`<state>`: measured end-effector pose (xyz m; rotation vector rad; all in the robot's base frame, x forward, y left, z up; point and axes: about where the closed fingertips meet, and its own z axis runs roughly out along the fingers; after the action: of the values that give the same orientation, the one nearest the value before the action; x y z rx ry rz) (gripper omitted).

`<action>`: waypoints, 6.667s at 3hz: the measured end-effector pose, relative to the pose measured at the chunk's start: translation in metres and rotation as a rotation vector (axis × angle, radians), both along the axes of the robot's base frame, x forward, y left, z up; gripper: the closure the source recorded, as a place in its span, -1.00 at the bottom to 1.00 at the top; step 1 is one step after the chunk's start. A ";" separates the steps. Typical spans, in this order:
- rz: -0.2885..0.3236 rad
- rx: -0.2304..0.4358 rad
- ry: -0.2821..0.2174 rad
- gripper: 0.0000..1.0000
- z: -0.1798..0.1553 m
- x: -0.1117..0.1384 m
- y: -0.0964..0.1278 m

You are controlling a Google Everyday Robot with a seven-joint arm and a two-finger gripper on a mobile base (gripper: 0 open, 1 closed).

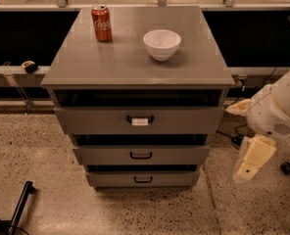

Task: Open middle drawer

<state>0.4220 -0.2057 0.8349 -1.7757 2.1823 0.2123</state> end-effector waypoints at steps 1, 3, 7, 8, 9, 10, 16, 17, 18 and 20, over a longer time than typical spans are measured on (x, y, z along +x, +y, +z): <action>0.081 0.226 0.059 -1.00 -0.075 -0.007 0.026; 0.203 0.470 0.072 -1.00 -0.164 -0.027 0.054; 0.288 0.481 -0.120 -1.00 -0.263 0.097 0.064; 0.315 0.412 -0.107 -1.00 -0.269 0.098 0.069; 0.321 0.272 -0.126 -1.00 -0.296 0.106 0.053; 0.318 0.153 -0.217 -1.00 -0.318 0.130 0.030; 0.254 0.018 -0.216 -0.60 -0.417 0.210 0.007; 0.254 0.025 -0.188 -0.56 -0.421 0.197 0.007; 0.261 0.040 -0.162 -0.54 -0.415 0.175 0.009; 0.252 0.061 -0.067 -0.54 -0.404 0.110 0.005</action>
Offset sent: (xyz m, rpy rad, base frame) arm -0.0500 0.0700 -0.2291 0.6869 0.0701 0.2992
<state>0.5316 -0.2005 0.4307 -1.9901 1.8834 0.2700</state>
